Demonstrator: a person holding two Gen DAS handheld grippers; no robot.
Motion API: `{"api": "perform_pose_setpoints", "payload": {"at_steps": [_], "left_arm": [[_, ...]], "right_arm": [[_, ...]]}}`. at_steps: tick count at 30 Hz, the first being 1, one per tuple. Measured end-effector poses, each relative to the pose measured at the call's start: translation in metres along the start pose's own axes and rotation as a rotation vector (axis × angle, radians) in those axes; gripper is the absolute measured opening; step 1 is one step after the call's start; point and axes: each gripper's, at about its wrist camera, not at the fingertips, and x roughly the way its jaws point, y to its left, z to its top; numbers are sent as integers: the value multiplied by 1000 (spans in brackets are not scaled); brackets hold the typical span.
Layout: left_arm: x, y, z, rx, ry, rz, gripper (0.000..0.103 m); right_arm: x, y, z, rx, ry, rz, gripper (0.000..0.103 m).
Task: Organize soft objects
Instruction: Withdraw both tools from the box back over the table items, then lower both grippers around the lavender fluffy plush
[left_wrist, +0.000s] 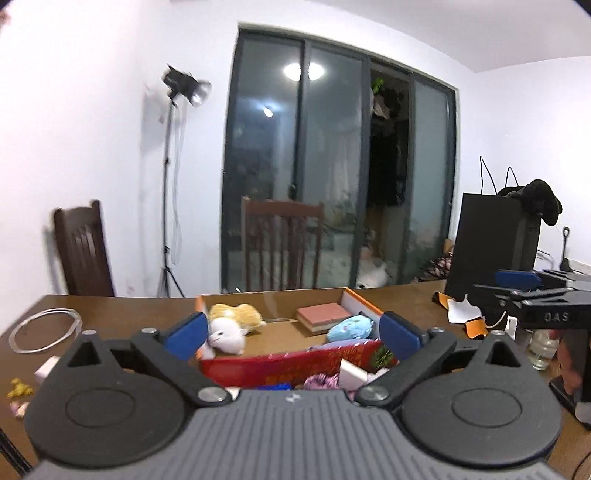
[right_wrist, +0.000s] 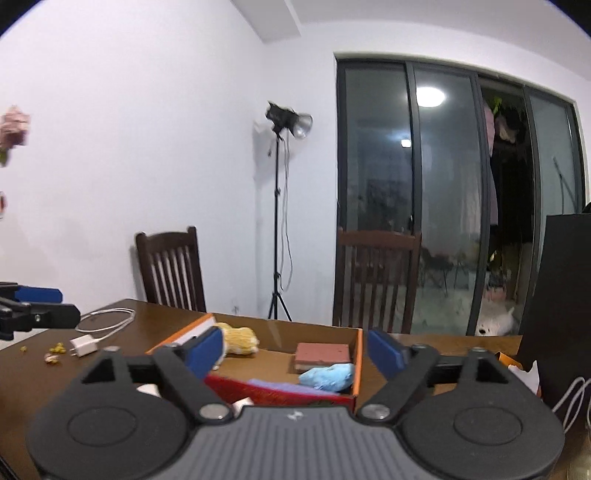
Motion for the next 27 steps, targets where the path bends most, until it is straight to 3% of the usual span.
{"api": "perform_pose_setpoints", "payload": {"at_steps": [4, 9, 14, 22, 27], "left_arm": [[-39, -9, -32, -5, -31, 47, 103], [-72, -11, -73, -60, 33, 55, 103], [-91, -5, -89, -76, 60, 73, 103], [-77, 6, -99, -111, 111, 101, 103], [-55, 13, -107, -137, 164, 102, 103]], "right_arm": [[-27, 18, -34, 43, 20, -27, 102], [-57, 38, -83, 59, 53, -51, 103], [-78, 50, -104, 59, 96, -35, 103], [-64, 60, -113, 155, 227, 48, 103], [-52, 62, -115, 173, 241, 57, 103]]}}
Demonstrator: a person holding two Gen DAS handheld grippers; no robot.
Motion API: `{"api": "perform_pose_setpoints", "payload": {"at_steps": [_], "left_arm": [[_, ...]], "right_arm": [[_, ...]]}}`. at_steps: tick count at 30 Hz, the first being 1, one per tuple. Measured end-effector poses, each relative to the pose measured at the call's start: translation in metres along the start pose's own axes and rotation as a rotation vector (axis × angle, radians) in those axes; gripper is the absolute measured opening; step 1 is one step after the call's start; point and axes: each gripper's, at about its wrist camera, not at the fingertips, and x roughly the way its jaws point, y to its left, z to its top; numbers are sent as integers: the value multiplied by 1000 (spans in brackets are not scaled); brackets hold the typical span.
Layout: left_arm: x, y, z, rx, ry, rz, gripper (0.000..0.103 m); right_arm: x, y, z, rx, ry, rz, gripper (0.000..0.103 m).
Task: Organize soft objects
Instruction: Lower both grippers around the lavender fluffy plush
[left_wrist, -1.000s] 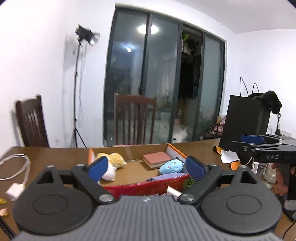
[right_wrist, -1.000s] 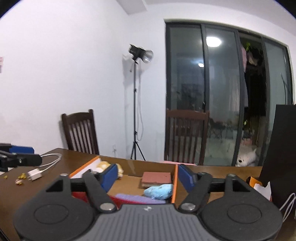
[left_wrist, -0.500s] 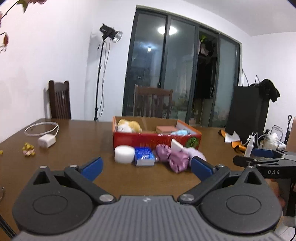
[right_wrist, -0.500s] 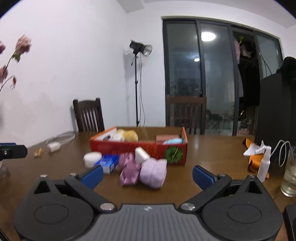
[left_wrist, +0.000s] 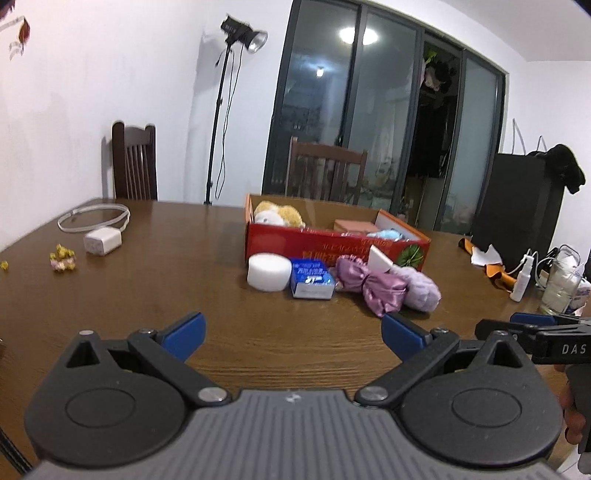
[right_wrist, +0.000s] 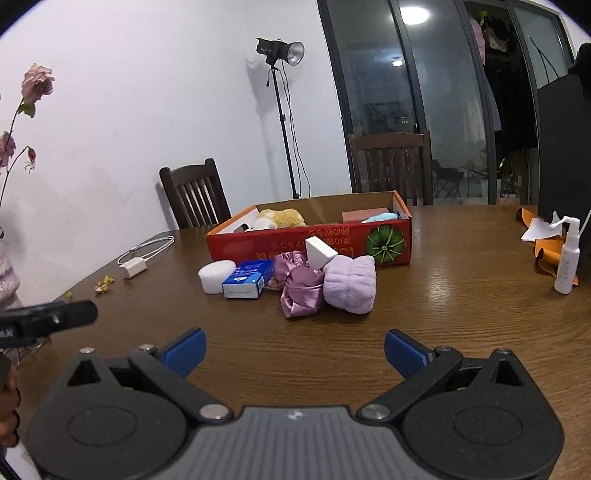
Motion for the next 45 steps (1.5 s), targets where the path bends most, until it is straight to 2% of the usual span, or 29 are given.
{"api": "perform_pose_setpoints", "payload": {"at_steps": [2, 5, 7, 8, 10, 12, 16, 18, 20, 22, 25, 29, 31, 33, 35, 37, 39, 43, 45], "left_arm": [[10, 2, -1, -7, 19, 0, 103], [28, 0, 0, -14, 48, -5, 103], [40, -2, 0, -13, 60, -15, 103], [45, -4, 1, -11, 63, -18, 103], [56, -8, 2, -1, 69, -29, 103], [66, -14, 4, 14, 75, -33, 103], [80, -22, 7, 31, 82, -39, 103], [84, -24, 7, 34, 89, -37, 103], [85, -25, 7, 38, 94, -35, 103], [84, -25, 5, 41, 102, -28, 103], [86, -24, 2, 32, 125, -17, 103], [81, -26, -1, 22, 132, -28, 103], [79, -29, -2, 27, 129, -21, 103], [79, -31, -4, 25, 132, -11, 103], [78, -32, -4, 23, 137, -7, 103], [73, -34, -4, 19, 133, -8, 103], [66, -37, -2, 22, 116, -8, 103], [52, -42, -2, 15, 102, -39, 103], [48, -49, -4, -10, 110, -93, 103]], "right_arm": [[8, -3, 4, -20, 16, -15, 103], [25, -9, 9, -50, 4, -85, 103], [39, -22, 15, -30, 6, -87, 103], [47, -30, 18, 2, 24, -78, 103], [69, -44, 26, 62, 116, -63, 103], [89, -53, 34, 67, 154, -64, 102], [120, -64, 49, 94, 103, -54, 93], [135, -69, 54, 121, 95, -52, 86], [149, -72, 56, 145, 117, -49, 63], [154, -72, 54, 160, 138, -8, 48], [144, -71, 47, 162, 156, 12, 46], [107, -72, 29, 234, 157, 33, 45], [85, -64, 14, 256, 172, 77, 46], [65, -47, 4, 230, 200, 154, 53], [45, -31, -3, 189, 199, 253, 73], [27, -21, -3, 154, 168, 311, 73], [14, -21, 2, 122, 122, 289, 75], [10, -47, 10, 174, 72, 229, 75], [19, -57, 16, 155, 74, 156, 67]]}}
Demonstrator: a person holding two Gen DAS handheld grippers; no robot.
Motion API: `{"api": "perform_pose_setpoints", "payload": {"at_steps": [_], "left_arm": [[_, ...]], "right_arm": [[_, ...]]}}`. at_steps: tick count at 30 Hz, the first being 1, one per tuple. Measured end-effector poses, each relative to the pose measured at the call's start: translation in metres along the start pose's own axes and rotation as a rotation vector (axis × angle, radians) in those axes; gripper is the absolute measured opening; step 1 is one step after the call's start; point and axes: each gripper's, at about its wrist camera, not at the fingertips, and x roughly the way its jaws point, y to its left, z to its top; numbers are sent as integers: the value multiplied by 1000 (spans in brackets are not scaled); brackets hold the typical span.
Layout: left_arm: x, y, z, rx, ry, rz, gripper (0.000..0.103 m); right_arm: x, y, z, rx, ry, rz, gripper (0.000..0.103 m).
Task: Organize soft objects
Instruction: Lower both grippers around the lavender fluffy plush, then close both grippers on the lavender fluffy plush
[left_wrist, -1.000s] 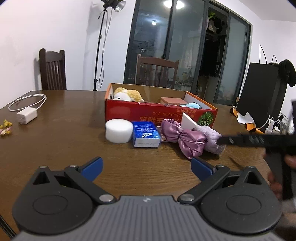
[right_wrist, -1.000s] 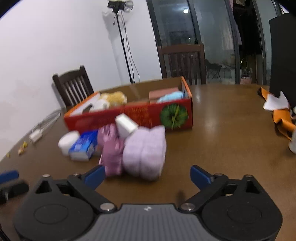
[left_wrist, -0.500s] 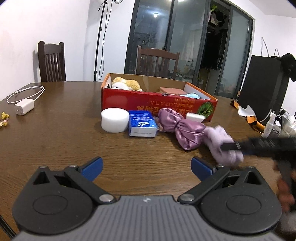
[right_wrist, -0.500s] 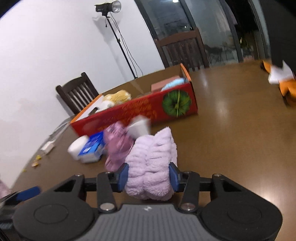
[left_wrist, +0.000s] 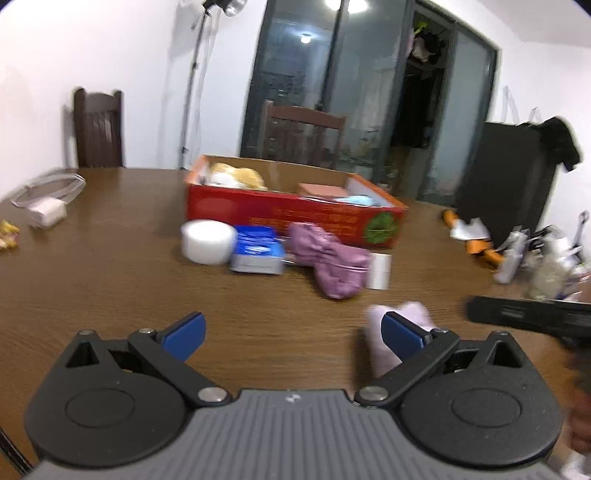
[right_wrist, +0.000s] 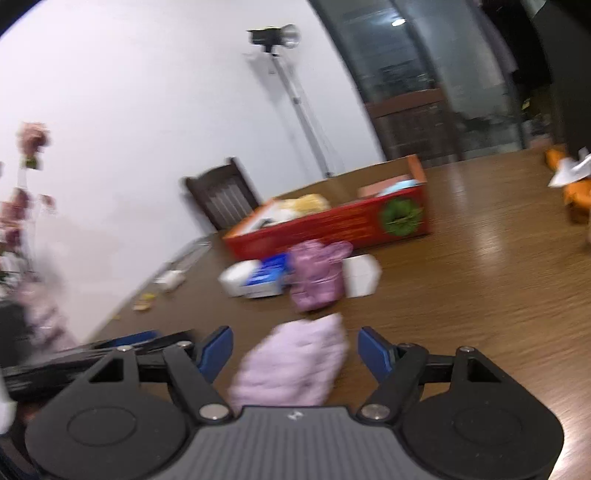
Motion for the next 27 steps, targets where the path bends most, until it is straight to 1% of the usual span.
{"api": "perform_pose_setpoints", "payload": {"at_steps": [1, 2, 4, 6, 7, 8, 9, 10, 12, 13, 15, 17, 19, 21, 22, 25, 26, 27], "left_arm": [[0, -8, -3, 4, 7, -32, 103], [1, -19, -5, 30, 12, -56, 103], [5, -42, -14, 118, 14, -96, 103], [11, -58, -20, 167, 30, -123, 101], [14, -63, -22, 171, 41, -146, 94], [18, -66, -25, 168, 55, -164, 83], [22, -66, -26, 168, 79, -166, 76], [25, -65, -28, 170, 97, -152, 63], [25, -55, -31, 161, 105, -122, 62], [22, -49, -31, 151, 98, -107, 63], [13, -32, -30, 124, 84, -72, 63], [4, -12, -27, 77, 57, -52, 63], [2, 4, -23, 22, 58, -34, 63], [2, 13, -17, -23, 53, -29, 63], [1, 16, -10, -49, 51, -47, 64], [8, 17, -3, -134, 80, -189, 71], [10, 14, -4, -148, 96, -218, 71], [14, 11, -5, -152, 113, -229, 72]], "right_arm": [[5, -4, 5, -12, 3, -26, 54], [9, -10, 8, -15, 6, -33, 40], [21, -18, 17, 2, 10, -10, 30], [33, -21, 25, -2, 15, 35, 30], [44, -22, 30, -15, 34, 61, 30], [53, -20, 30, -24, 52, 77, 30], [62, -19, 32, -27, 74, 85, 30], [71, -18, 34, -33, 94, 89, 30], [82, -14, 31, -44, 125, 91, 30], [87, -14, 28, -41, 144, 64, 31], [83, -11, 16, -51, 163, 39, 31], [71, -14, 3, -19, 168, 36, 31], [59, -14, -7, 29, 169, 48, 31], [45, -8, -12, 34, 153, 66, 31], [41, -6, -12, 41, 140, 70, 31], [35, -5, -8, 58, 108, 71, 33], [37, -5, -7, 64, 108, 64, 33], [38, -5, -6, 66, 110, 57, 34]]}}
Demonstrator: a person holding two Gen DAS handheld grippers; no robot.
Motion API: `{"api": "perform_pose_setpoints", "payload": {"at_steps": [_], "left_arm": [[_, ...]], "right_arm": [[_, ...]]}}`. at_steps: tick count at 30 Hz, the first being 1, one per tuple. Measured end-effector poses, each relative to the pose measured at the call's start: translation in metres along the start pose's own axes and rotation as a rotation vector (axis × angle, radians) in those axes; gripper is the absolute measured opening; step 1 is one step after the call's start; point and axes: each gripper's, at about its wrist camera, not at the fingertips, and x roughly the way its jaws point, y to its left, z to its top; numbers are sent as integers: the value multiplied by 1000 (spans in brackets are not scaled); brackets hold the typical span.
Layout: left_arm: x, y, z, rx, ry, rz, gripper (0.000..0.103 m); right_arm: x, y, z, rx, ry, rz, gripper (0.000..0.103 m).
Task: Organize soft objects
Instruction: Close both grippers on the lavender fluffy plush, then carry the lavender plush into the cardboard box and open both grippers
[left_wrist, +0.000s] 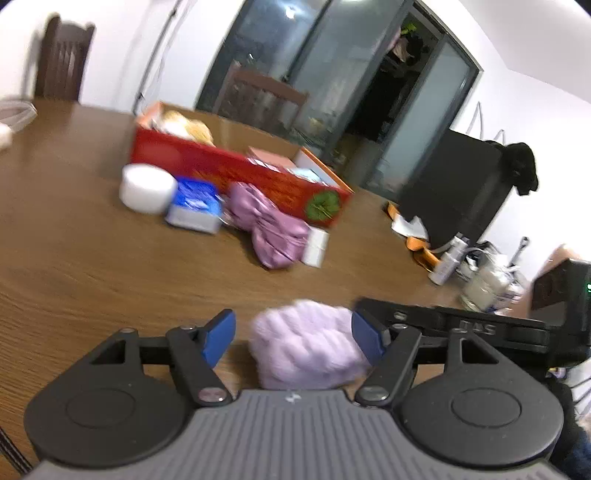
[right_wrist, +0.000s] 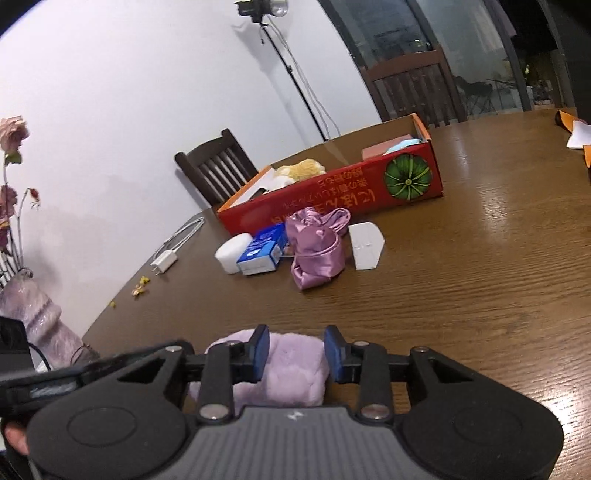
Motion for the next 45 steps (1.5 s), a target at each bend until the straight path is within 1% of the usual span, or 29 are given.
{"api": "perform_pose_setpoints", "payload": {"at_steps": [1, 3, 4, 5, 6, 7, 8, 10, 11, 13, 16, 18, 21, 24, 26, 28, 29, 30, 31, 33, 35, 36, 37, 38, 39, 40, 42, 45], "left_arm": [[3, -2, -2, 3, 11, 6, 71], [9, -4, -7, 10, 20, 21, 68], [12, -3, -9, 12, 21, 21, 56], [14, -1, -11, 11, 26, 13, 47], [14, 1, -12, 3, 32, -2, 46], [14, 4, -12, -10, 29, -5, 41], [14, 5, -12, -13, 29, -5, 38], [15, 8, -11, -13, 30, -14, 35], [15, 9, -9, -18, 31, -23, 33], [15, 9, -2, -26, 19, -45, 32], [14, 9, 14, -3, -44, -79, 31], [19, 11, 38, -1, -72, -112, 31], [35, 14, 96, 34, -104, -126, 30], [72, 21, 165, 72, -125, -98, 30], [108, 29, 207, 62, -104, -61, 30], [153, 45, 248, 35, -60, -34, 29], [175, 54, 264, 5, -34, -11, 29], [199, 63, 280, 7, -5, 0, 29], [218, 71, 289, -4, 11, 23, 29], [258, 89, 300, -30, 50, 84, 28], [288, 103, 300, -38, 100, 155, 28], [301, 109, 298, -31, 124, 189, 28], [307, 113, 295, -30, 135, 195, 28], [310, 114, 292, -14, 143, 183, 29], [313, 113, 291, -8, 164, 178, 29], [314, 114, 291, -3, 167, 179, 31], [314, 117, 291, -10, 174, 172, 34], [316, 126, 293, -54, 185, 160, 34]], "right_arm": [[2, 0, 0, 3, 5, -3, 35], [5, 1, -3, 11, 17, 3, 41], [8, 1, -5, 17, 26, 7, 48], [10, 2, -8, 18, 36, 7, 48], [13, 3, -11, 16, 42, 6, 47], [15, 3, -14, 16, 47, 3, 43], [16, 2, -16, 18, 51, 6, 35], [18, 2, -15, 21, 48, 13, 31], [18, 3, -15, 18, 47, 14, 26], [17, 5, -10, 14, 28, 14, 22], [15, 11, 6, -6, -8, 30, 20], [15, 14, 24, -22, -45, 39, 20], [22, 16, 71, -51, -107, 68, 20], [50, 14, 133, -88, -159, 72, 20], [82, 9, 178, -96, -162, 47, 20], [122, 0, 221, -76, -139, 7, 20], [142, -4, 239, -84, -126, -19, 20], [163, -7, 254, -90, -114, -52, 20], [187, -14, 269, -66, -98, -78, 20], [226, -26, 286, -31, -48, -115, 19], [264, -42, 294, 18, 10, -153, 18], [278, -50, 293, 44, 37, -155, 18], [293, -58, 291, 63, 70, -156, 18], [300, -64, 286, 71, 87, -161, 19], [308, -71, 283, 102, 127, -181, 19], [312, -78, 281, 147, 163, -181, 21], [311, -88, 278, 204, 171, -151, 20], [310, -84, 275, 189, 173, -166, 20]]}}
